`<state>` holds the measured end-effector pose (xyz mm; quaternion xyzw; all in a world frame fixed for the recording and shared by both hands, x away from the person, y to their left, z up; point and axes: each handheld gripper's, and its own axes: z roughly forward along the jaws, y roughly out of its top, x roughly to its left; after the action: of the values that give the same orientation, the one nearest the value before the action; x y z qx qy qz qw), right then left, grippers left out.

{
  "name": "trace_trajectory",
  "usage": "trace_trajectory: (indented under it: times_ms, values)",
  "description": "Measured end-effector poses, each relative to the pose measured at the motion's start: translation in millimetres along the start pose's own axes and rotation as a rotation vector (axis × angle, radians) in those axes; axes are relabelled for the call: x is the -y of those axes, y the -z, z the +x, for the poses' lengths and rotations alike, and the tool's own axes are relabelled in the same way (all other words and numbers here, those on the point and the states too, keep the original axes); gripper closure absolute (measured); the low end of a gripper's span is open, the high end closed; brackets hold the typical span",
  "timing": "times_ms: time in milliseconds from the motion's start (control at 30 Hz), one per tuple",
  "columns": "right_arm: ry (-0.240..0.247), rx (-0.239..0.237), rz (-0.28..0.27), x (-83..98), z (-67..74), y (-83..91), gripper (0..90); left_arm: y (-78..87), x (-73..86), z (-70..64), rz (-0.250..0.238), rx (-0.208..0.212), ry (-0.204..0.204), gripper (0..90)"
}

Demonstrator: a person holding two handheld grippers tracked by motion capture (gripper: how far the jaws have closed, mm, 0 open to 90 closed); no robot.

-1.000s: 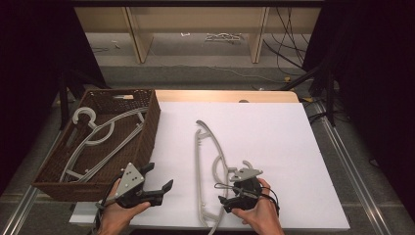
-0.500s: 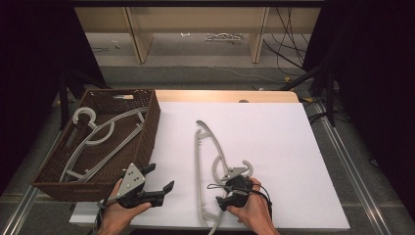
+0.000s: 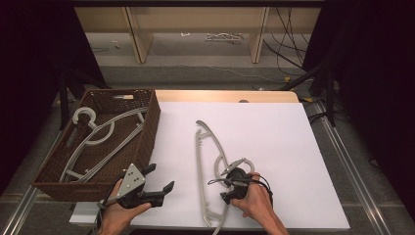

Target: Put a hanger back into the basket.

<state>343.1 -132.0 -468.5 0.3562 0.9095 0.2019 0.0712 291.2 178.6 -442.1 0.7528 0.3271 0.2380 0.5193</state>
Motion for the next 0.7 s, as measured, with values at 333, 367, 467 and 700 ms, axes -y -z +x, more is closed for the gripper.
trace_trajectory:
  times_ms: [333,367,467,700]
  values:
    - [-0.026,-0.038,0.048,-7.7,-17.9,1.6,67.1,0.4,0.6,0.5,0.002,0.001,-0.004,17.9]
    - [-0.026,-0.038,0.048,-7.7,-17.9,1.6,67.1,0.4,0.6,0.5,0.002,0.001,-0.004,17.9]
    - [-0.044,-0.082,0.058,-9.0,-30.2,1.8,77.7,-0.1,0.2,1.0,0.0,0.002,-0.004,17.9]
    - [-0.031,-0.111,0.087,-12.6,-34.9,2.0,77.6,-1.8,0.6,0.2,-0.002,0.013,0.003,17.9]
